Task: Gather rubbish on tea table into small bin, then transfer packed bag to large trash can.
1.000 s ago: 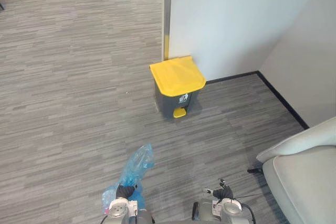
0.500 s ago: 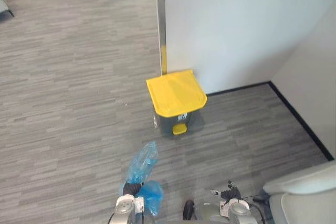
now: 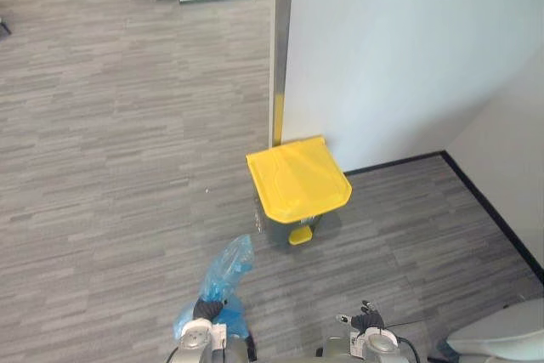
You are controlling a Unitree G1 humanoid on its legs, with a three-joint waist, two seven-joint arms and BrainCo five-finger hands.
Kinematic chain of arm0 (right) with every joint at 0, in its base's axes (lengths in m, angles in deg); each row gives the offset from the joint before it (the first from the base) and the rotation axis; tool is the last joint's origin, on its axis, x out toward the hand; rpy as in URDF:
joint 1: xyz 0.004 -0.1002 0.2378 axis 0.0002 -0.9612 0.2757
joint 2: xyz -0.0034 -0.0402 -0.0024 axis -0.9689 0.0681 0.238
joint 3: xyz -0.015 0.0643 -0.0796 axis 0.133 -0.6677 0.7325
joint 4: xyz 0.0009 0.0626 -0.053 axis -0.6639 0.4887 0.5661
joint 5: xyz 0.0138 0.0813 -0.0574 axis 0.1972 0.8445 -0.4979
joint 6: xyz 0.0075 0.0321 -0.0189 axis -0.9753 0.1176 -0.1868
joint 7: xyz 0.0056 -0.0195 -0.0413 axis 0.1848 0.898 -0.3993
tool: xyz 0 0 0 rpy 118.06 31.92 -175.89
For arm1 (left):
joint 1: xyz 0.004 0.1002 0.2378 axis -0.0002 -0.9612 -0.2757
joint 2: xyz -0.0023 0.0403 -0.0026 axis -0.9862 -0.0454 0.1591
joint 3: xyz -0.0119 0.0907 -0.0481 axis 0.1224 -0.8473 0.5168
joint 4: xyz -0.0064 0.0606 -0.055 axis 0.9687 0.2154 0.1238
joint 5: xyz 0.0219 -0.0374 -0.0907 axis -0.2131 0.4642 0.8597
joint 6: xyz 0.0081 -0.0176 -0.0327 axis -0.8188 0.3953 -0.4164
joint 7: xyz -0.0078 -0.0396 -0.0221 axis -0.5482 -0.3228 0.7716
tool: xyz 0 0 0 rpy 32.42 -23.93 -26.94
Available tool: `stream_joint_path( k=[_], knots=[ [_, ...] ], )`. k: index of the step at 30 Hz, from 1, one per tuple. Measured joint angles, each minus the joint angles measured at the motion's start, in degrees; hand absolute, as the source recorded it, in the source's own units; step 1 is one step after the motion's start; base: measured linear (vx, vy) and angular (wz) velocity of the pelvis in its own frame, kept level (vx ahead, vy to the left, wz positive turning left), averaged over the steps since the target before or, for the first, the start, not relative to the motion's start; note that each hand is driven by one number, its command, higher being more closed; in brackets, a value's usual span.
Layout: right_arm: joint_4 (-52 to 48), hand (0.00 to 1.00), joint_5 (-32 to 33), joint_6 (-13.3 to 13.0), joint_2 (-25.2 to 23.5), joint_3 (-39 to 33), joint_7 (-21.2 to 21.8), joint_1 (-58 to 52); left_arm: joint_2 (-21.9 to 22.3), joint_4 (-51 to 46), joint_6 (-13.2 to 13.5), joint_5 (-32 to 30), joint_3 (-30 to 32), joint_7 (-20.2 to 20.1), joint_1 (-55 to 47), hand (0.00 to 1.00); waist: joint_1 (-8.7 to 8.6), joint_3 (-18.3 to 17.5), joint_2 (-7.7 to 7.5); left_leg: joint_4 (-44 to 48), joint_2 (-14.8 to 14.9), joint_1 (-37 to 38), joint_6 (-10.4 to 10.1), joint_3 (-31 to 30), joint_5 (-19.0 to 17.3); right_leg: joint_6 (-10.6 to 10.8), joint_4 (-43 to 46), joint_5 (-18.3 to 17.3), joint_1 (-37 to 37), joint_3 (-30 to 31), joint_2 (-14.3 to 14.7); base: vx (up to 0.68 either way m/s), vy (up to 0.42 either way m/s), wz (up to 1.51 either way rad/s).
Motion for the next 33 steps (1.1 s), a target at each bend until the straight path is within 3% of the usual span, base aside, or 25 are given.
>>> stream_joint_path(
  k=[2, 5, 6, 7, 10, 11, 14, 17, 19, 20, 21, 23, 27, 33],
  knots=[
    [-0.3, 0.00, 0.0, -0.1, 0.2, 0.0, 0.0, 0.0, -0.5, 0.0, 0.0, 0.0, 0.2, 0.1, -0.6, 1.00, -0.09, 0.1, 0.15, -0.2, 0.6, 1.6, -0.3, -1.1, -1.0, -1.5, 0.0, -2.6, -2.6, -1.3, 0.9, 0.25, -0.035, 0.35],
    [-0.4, 0.00, 0.0, -0.3, 0.5, 0.0, -0.1, 0.2, -0.1, 0.0, -0.2, 0.0, 0.6, 0.1, -0.5, 1.00, -0.69, 0.3, 0.54, -0.2, 1.8, 3.7, -1.7, -3.3, -2.1, -3.1, -9.8, -2.9, -5.7, -2.1, 4.2, 0.29, -0.131, 0.47],
    [-0.3, 0.00, 0.0, -0.3, 0.0, 0.2, -0.1, 0.0, -0.5, -0.1, -0.1, 0.0, 0.5, 0.0, -0.6, 1.00, -1.03, -0.4, -0.41, -0.2, 1.1, 3.7, -3.1, -5.2, -2.8, -3.8, -20.8, 3.0, -5.2, -0.6, 5.8, 0.31, -0.175, 0.62],
    [0.2, 0.00, 0.2, -0.4, 0.4, 0.1, 0.0, 0.0, -0.4, 0.8, -0.1, 0.0, 0.6, 0.1, -0.1, 1.00, -1.50, -0.2, -0.60, 0.0, 0.8, 4.3, -4.4, -6.7, -3.7, -5.6, -21.7, 5.1, -4.5, -0.7, 5.9, 0.32, -0.173, 0.59],
    [1.2, 0.00, 0.1, -0.3, 2.0, -0.8, -0.2, 0.5, 2.5, 1.3, -0.1, 0.0, 0.6, 0.0, 0.3, 1.00, -1.30, -1.2, 3.91, -0.6, 4.5, 4.8, -4.5, -8.7, -3.7, -6.7, -24.6, 4.5, -1.9, -3.5, 8.7, 0.35, -0.153, 0.24],
    [1.5, 0.00, 0.1, -0.3, 2.0, -1.9, -0.2, 0.5, 2.8, 1.3, -0.1, 0.0, 0.6, -0.1, 0.5, 1.00, -1.38, -1.4, 4.54, -0.7, 5.5, 4.9, -5.0, -8.8, -3.4, -7.1, -26.2, 4.2, -0.5, -4.4, 9.5, 0.28, -0.140, 0.28],
    [1.4, 0.00, 0.3, -0.3, 1.4, -2.3, -0.3, -0.4, 3.1, 1.6, -0.1, 0.0, 0.6, -0.3, 1.0, 1.00, -1.62, -1.2, 4.17, 4.7, 7.5, 4.5, -5.7, -8.7, -3.0, -7.3, -31.0, 4.2, 5.3, -7.0, 10.5, 0.22, -0.113, 0.41],
    [1.2, 0.00, 0.7, -0.3, 0.9, -2.2, -0.4, -1.1, 4.3, 0.1, -0.1, -0.1, 0.6, -0.5, -0.1, 1.00, -1.24, -0.9, 3.20, 19.6, 9.7, -0.5, -6.7, -6.6, -4.2, -7.5, -35.3, 4.4, 11.1, -7.2, 10.1, 0.13, 0.012, 0.13],
    [1.0, 0.00, 0.7, -0.3, 0.6, -2.3, -0.4, -0.7, 4.6, -0.5, -0.2, -0.1, 0.6, -0.6, 0.1, 1.00, -1.25, -0.9, 3.10, 18.3, 10.2, -3.2, -6.3, -4.3, -6.2, -7.3, -35.3, 4.5, 11.2, -6.8, 9.2, 0.09, 0.169, -0.09],
    [1.0, 0.00, 0.7, -0.3, 0.7, -2.4, -0.4, -0.6, 4.6, -0.5, -0.2, -0.1, 0.6, -0.6, 0.3, 1.00, -1.30, -0.9, 3.28, 12.9, 9.6, -4.1, -5.6, -4.2, -5.5, -6.4, -35.3, 5.0, 11.0, -6.4, 8.6, 0.05, 0.174, -0.09],
    [1.0, 0.00, 0.7, -0.3, 0.9, -2.5, -0.3, -0.8, 4.7, -0.4, -0.2, -0.1, 0.6, -0.5, 0.6, 1.00, -1.40, -1.3, 4.00, 8.0, 9.3, -4.4, -5.8, -4.9, -1.8, -5.5, -35.6, 5.3, 10.9, -5.9, 8.9, 0.05, 0.191, -0.25],
    [1.5, 0.00, 0.7, 0.0, 0.4, -2.7, -0.3, -1.0, 3.5, 0.7, -0.2, -0.1, 0.5, -0.3, 0.1, 1.00, -0.98, -2.3, 2.71, 2.7, 6.1, -2.2, -5.2, -4.3, -0.3, -3.0, -38.8, 6.3, 11.0, -2.2, 7.5, 0.08, 0.196, -0.25],
    [1.4, 0.00, 0.7, 0.0, -0.1, -3.0, -0.3, -1.8, 1.9, 1.8, -0.2, -0.1, 0.4, -0.4, -0.3, 1.00, -1.22, -2.7, 1.79, -1.2, 3.3, 0.5, -3.9, -1.6, 0.8, -1.3, -41.2, 7.8, 11.2, 0.7, 5.5, 0.01, 0.142, -0.27],
    [2.0, 0.00, 0.9, 0.0, 0.4, -4.5, -0.3, -1.7, 1.4, 4.0, -0.2, -1.1, 0.4, -0.3, 0.2, 1.00, -1.46, -2.6, 2.07, -4.3, 2.5, 1.7, -3.7, 0.7, 1.9, -1.3, -43.2, 9.3, 10.7, 3.1, 5.8, 0.00, 0.044, -0.23]
  ],
)
